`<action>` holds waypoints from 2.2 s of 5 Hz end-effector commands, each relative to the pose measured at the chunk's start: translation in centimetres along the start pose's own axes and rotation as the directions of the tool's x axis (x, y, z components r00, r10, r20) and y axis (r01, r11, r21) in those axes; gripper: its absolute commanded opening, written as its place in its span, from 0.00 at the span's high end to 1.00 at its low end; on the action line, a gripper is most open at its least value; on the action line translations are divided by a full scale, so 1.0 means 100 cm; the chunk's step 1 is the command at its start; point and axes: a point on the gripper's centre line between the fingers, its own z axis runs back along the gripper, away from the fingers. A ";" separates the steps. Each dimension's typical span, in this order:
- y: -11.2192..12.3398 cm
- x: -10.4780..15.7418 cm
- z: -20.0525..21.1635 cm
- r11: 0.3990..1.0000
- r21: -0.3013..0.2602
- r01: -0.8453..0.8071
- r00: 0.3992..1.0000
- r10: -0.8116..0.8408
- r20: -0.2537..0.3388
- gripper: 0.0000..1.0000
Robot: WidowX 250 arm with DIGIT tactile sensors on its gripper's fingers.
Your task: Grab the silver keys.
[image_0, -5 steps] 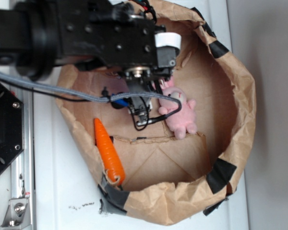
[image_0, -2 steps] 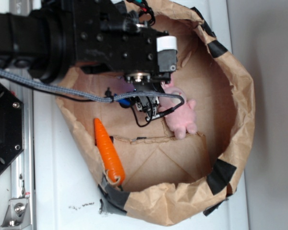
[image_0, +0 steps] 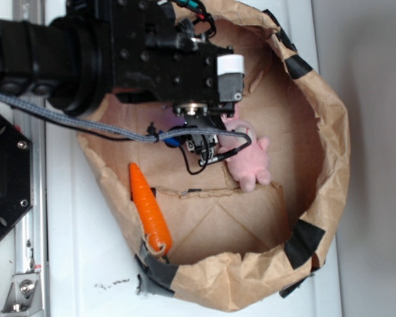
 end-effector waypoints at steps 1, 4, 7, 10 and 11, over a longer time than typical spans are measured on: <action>0.004 0.005 0.010 1.000 -0.003 -0.024 0.999 0.025 0.037 1.00; 0.002 0.005 0.009 1.000 0.016 -0.015 1.000 0.015 0.022 1.00; -0.005 -0.006 0.050 0.996 -0.084 0.041 0.993 -0.050 -0.103 1.00; -0.036 -0.032 0.123 0.944 -0.302 0.134 0.987 -0.153 -0.042 1.00; -0.043 -0.022 0.111 0.964 -0.247 0.101 0.991 -0.119 -0.056 1.00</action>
